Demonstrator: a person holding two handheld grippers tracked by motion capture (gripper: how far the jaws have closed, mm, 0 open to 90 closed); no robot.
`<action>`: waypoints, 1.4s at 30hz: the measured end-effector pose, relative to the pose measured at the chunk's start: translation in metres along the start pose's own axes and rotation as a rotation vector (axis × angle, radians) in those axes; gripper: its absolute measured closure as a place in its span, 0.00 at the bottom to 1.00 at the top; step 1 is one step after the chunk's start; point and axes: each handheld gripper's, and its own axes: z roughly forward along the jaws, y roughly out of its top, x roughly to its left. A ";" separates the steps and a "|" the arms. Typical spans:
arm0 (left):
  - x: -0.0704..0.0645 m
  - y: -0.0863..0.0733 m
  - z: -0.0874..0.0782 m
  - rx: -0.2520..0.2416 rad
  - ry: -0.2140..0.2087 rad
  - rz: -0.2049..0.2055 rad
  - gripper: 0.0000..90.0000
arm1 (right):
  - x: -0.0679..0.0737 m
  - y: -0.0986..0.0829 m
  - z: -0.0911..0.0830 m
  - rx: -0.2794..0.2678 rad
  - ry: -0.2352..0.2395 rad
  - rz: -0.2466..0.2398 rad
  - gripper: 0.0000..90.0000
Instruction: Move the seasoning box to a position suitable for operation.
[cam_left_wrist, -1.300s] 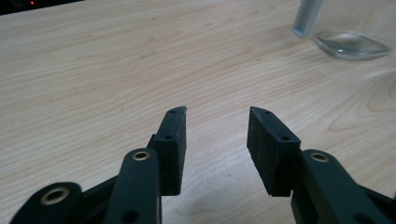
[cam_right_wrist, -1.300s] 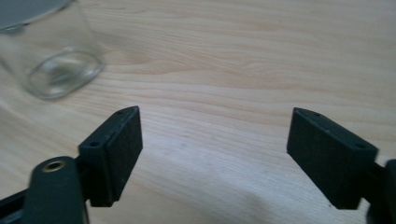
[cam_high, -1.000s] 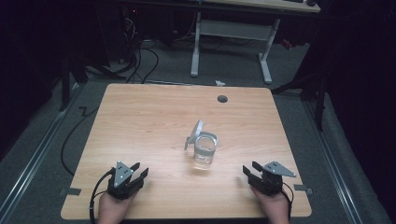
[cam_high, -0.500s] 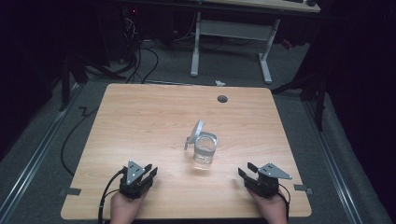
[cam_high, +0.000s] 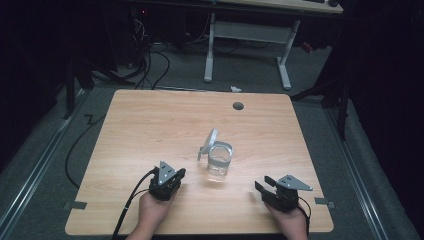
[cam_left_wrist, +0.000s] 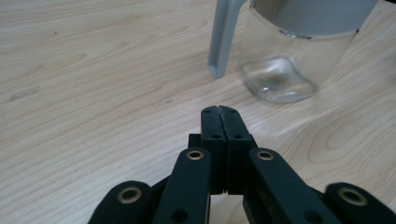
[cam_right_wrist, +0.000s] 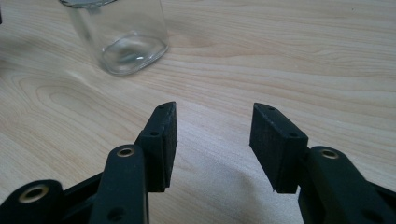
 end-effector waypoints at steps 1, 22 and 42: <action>-0.001 0.000 0.002 0.001 -0.004 -0.006 1.00 | 0.000 0.000 0.000 0.001 0.000 0.000 0.57; -0.027 -0.002 0.056 0.014 -0.042 -0.008 1.00 | -0.001 -0.002 0.001 0.012 0.002 0.003 0.61; -0.010 0.004 0.080 0.008 0.007 -0.028 1.00 | 0.004 -0.002 0.000 0.004 0.001 -0.016 0.60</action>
